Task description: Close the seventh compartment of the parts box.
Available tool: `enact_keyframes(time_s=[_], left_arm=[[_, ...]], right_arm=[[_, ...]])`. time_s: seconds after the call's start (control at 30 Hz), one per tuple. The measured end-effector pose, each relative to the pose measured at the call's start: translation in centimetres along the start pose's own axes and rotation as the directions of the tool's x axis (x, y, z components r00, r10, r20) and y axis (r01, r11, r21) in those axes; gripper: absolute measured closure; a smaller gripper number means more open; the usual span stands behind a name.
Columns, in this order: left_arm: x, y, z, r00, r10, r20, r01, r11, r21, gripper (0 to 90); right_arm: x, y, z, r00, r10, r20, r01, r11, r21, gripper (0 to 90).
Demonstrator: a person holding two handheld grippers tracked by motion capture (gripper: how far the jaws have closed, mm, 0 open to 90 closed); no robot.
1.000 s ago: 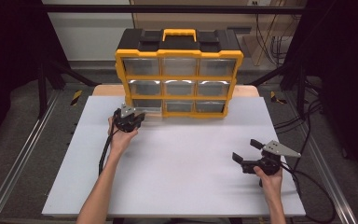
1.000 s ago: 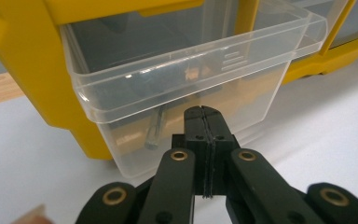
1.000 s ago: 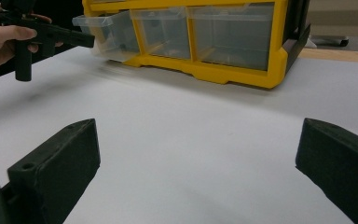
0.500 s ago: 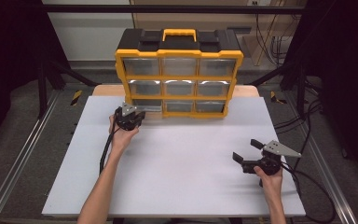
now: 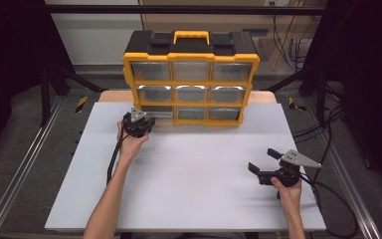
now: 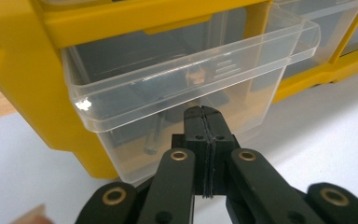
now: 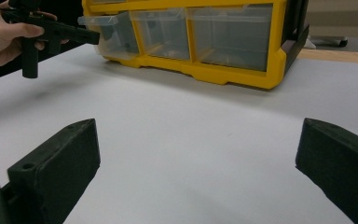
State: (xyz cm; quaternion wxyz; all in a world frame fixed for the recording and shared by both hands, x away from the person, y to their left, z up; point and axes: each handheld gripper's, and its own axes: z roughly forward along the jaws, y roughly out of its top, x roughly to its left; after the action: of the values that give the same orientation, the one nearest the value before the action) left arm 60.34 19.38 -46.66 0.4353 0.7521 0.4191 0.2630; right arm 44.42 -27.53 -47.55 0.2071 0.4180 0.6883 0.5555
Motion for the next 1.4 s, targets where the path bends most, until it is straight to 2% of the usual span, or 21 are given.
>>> enact_keyframes(time_s=[1.4], left_arm=[[0.7,0.2,1.3,0.9997,0.012,-0.021,-0.012,0.9999,0.003,89.1]], right_arm=[[0.0,0.0,0.0,1.0,0.002,0.0,-0.002,1.0,0.005,0.4]])
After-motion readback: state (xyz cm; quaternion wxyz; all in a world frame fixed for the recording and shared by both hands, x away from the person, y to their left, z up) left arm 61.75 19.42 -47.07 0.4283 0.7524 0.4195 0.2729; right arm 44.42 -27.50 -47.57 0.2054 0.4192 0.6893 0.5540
